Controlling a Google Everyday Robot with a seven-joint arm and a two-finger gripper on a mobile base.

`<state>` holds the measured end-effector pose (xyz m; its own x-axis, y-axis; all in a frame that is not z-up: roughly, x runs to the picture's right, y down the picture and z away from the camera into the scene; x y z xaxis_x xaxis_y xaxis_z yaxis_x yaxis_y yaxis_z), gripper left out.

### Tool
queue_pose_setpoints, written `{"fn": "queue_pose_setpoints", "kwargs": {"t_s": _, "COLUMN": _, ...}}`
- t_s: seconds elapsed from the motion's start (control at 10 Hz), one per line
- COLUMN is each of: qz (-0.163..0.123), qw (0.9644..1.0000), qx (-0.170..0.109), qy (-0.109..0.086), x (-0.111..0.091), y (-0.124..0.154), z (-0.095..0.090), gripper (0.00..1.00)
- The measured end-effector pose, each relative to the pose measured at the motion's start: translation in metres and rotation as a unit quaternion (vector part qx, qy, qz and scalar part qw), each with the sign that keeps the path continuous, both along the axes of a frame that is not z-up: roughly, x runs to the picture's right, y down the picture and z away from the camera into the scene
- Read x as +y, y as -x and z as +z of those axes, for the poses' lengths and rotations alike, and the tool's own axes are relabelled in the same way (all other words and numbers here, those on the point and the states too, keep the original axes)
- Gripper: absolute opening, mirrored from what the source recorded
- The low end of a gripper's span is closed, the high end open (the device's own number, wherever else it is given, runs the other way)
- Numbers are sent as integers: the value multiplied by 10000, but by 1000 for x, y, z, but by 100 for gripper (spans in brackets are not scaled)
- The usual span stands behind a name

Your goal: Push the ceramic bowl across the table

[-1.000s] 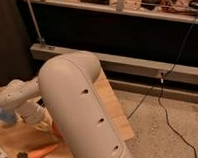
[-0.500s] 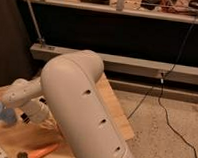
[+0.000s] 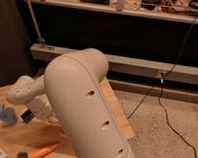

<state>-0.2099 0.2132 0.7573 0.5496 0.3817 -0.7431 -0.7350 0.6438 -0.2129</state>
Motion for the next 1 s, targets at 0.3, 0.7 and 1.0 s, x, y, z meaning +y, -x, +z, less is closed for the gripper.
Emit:
{"fn": "queue_pose_setpoints", "kwargs": {"t_s": 0.3, "qz": 57, "qw": 10000, "qx": 5, "qy": -21, "x": -4, "y": -4, "z": 1, "gripper": 0}}
{"fn": "queue_pose_setpoints", "kwargs": {"t_s": 0.7, "qz": -20, "qw": 9999, "qx": 98, "qy": 9, "x": 0, "y": -17, "z": 3, "gripper": 0}}
{"fn": "queue_pose_setpoints", "kwargs": {"t_s": 1.0, "qz": -72, "qw": 9996, "qx": 245, "qy": -93, "x": -8, "y": -29, "z": 4, "gripper": 0}}
